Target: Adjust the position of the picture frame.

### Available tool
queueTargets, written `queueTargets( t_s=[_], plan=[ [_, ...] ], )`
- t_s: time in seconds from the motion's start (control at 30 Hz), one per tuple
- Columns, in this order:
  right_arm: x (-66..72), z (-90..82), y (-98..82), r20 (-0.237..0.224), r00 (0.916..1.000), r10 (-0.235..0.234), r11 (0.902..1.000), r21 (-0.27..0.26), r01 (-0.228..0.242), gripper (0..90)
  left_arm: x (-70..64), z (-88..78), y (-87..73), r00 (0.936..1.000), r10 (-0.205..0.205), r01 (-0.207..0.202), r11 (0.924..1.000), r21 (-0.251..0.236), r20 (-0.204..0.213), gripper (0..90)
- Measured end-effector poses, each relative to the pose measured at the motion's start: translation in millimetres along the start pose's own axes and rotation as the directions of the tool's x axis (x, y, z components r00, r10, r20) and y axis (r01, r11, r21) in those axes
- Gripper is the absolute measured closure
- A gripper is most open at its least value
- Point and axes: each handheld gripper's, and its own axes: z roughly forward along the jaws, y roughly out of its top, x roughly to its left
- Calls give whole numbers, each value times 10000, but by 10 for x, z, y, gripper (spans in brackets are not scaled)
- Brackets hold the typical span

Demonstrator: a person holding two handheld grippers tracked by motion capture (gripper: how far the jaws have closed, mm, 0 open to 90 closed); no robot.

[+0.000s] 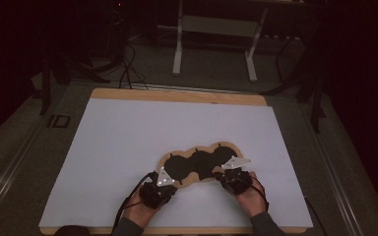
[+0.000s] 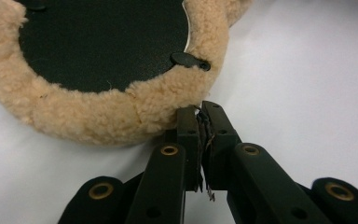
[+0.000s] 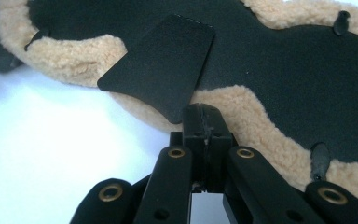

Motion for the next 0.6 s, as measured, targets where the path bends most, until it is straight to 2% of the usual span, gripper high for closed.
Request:
queueTargets(
  t_s=[0.23,0.37,0.43,0.5,0.57,0.6],
  plan=[
    [28,59,50,-128,9999,20,10000,-82,-21,900,70,-35,5,9998,-191,190,9996,-194,-35,869],
    [39,84,74,-195,9998,-2,9999,-101,0,900,100,-47,12,9995,-182,176,9995,-247,-245,869],
    [16,86,93,-337,9992,-226,9997,-38,225,900,107,-50,20,9995,-150,142,9995,-276,-271,869],
    [-18,65,115,-461,9987,-237,9996,-163,230,900,114,-50,23,9995,-130,122,9995,-293,-282,870],
    [-67,18,133,-15,9995,-307,9993,-206,307,900,111,-48,21,9995,-100,91,9995,-294,-306,870],
    [-137,-25,132,407,9988,-254,9993,-278,265,900,109,-47,20,9994,-89,79,9995,-300,-323,870]
  ],
)
